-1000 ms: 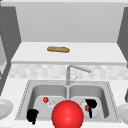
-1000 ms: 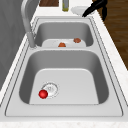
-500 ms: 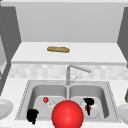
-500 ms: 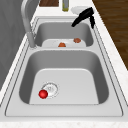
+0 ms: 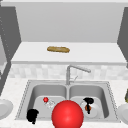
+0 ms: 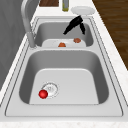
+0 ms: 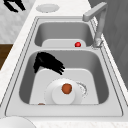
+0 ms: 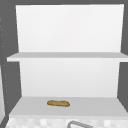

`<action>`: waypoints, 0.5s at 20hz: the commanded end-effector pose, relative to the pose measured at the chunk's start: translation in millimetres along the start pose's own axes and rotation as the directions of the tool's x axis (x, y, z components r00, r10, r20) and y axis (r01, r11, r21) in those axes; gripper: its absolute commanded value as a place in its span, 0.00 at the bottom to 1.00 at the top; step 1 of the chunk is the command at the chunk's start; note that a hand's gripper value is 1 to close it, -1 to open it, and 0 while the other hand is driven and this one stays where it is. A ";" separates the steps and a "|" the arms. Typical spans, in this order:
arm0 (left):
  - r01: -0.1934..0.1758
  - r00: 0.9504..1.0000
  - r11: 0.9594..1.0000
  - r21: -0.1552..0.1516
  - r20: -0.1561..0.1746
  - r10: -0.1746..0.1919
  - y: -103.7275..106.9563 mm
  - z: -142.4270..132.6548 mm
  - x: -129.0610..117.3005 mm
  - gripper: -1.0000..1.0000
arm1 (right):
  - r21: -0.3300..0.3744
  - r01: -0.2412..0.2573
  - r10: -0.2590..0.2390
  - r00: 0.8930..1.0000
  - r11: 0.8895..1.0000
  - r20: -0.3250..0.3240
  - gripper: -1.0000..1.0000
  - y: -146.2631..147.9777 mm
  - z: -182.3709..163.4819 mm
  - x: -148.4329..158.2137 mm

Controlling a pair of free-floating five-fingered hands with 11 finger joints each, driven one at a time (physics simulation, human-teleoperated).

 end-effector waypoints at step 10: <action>0.000 1.000 1.000 0.000 0.000 0.000 0.0 0.0 0.0 0.50 | 0.012 -0.001 0.001 1.000 1.000 0.009 0.00 33.0 -75.3 -35.6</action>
